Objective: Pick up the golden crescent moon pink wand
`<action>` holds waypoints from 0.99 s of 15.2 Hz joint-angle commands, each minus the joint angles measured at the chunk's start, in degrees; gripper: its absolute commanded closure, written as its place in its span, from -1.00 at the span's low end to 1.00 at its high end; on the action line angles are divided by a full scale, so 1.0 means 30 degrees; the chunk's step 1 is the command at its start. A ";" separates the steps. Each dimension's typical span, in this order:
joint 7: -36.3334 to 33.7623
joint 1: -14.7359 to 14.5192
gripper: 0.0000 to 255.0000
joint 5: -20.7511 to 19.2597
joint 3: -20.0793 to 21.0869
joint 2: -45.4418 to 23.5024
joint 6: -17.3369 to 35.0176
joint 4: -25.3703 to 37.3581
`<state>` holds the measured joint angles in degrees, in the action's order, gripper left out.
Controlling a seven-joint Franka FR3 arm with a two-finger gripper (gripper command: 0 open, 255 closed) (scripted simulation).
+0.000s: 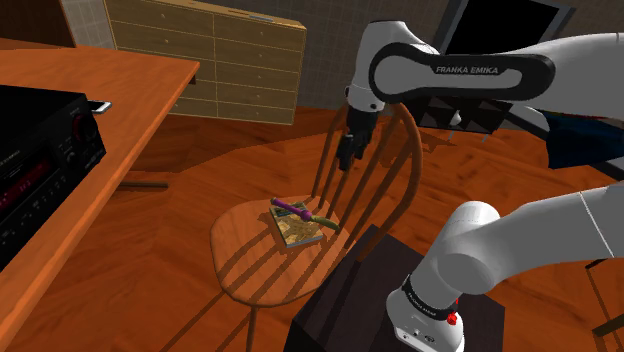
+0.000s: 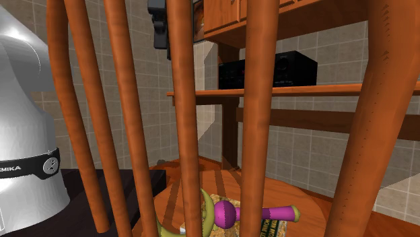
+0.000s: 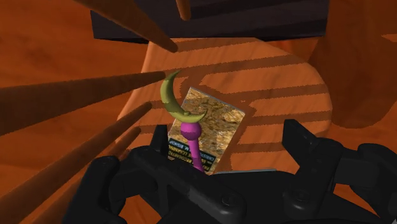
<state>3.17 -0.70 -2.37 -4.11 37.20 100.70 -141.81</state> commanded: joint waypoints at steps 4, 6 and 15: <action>0.0286 -0.0067 -1.00 -0.0263 -0.0169 -0.2076 0.3828 -0.1648; 0.0419 -0.0078 -1.00 -0.0365 -0.0253 -0.3179 0.5327 -0.2021; 0.0998 -0.0140 -1.00 -0.0659 -0.0582 -0.9450 1.1881 -0.2195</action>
<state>5.77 -1.19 -4.24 -5.64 11.25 134.12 -148.73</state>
